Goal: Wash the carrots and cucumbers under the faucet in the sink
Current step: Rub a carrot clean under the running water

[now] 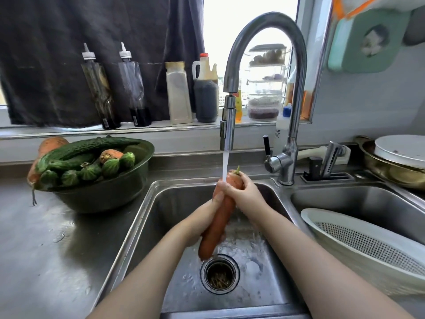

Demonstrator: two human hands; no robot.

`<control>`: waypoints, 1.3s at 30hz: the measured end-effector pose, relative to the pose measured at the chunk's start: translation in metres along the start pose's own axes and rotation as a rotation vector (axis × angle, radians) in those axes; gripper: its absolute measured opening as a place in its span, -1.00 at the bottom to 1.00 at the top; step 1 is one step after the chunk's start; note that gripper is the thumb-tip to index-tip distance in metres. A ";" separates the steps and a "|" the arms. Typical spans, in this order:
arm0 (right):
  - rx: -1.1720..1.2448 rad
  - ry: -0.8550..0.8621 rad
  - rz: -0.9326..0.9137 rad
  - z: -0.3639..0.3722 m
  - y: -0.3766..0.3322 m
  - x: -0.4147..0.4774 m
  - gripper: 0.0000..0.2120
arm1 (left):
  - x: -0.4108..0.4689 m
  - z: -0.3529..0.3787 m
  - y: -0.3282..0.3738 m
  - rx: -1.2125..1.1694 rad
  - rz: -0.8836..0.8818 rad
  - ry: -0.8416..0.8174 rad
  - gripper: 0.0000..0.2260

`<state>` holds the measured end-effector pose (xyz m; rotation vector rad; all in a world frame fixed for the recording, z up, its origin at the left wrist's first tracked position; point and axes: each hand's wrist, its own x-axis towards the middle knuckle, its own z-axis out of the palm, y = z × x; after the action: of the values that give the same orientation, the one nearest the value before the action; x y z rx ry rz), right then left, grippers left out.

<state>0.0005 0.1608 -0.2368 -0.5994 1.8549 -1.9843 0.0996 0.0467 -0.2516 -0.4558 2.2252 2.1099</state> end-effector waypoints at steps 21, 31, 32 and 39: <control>0.175 -0.037 0.085 0.020 0.012 -0.002 -0.52 | 0.002 -0.025 0.006 -0.124 -0.141 -0.032 -0.20; 0.208 -0.189 0.152 0.012 0.022 0.005 -0.50 | 0.002 -0.026 0.009 -0.022 -0.132 0.102 -0.21; 0.189 -0.237 0.115 0.012 0.022 0.002 -0.49 | 0.001 -0.028 0.008 -0.013 -0.124 0.137 -0.21; 0.118 0.039 0.098 0.023 0.018 0.000 -0.58 | 0.002 -0.045 0.007 0.111 -0.013 0.036 -0.47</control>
<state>0.0124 0.1399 -0.2540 -0.4305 1.7397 -2.0376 0.1037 0.0026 -0.2416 -0.5040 2.3377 1.9746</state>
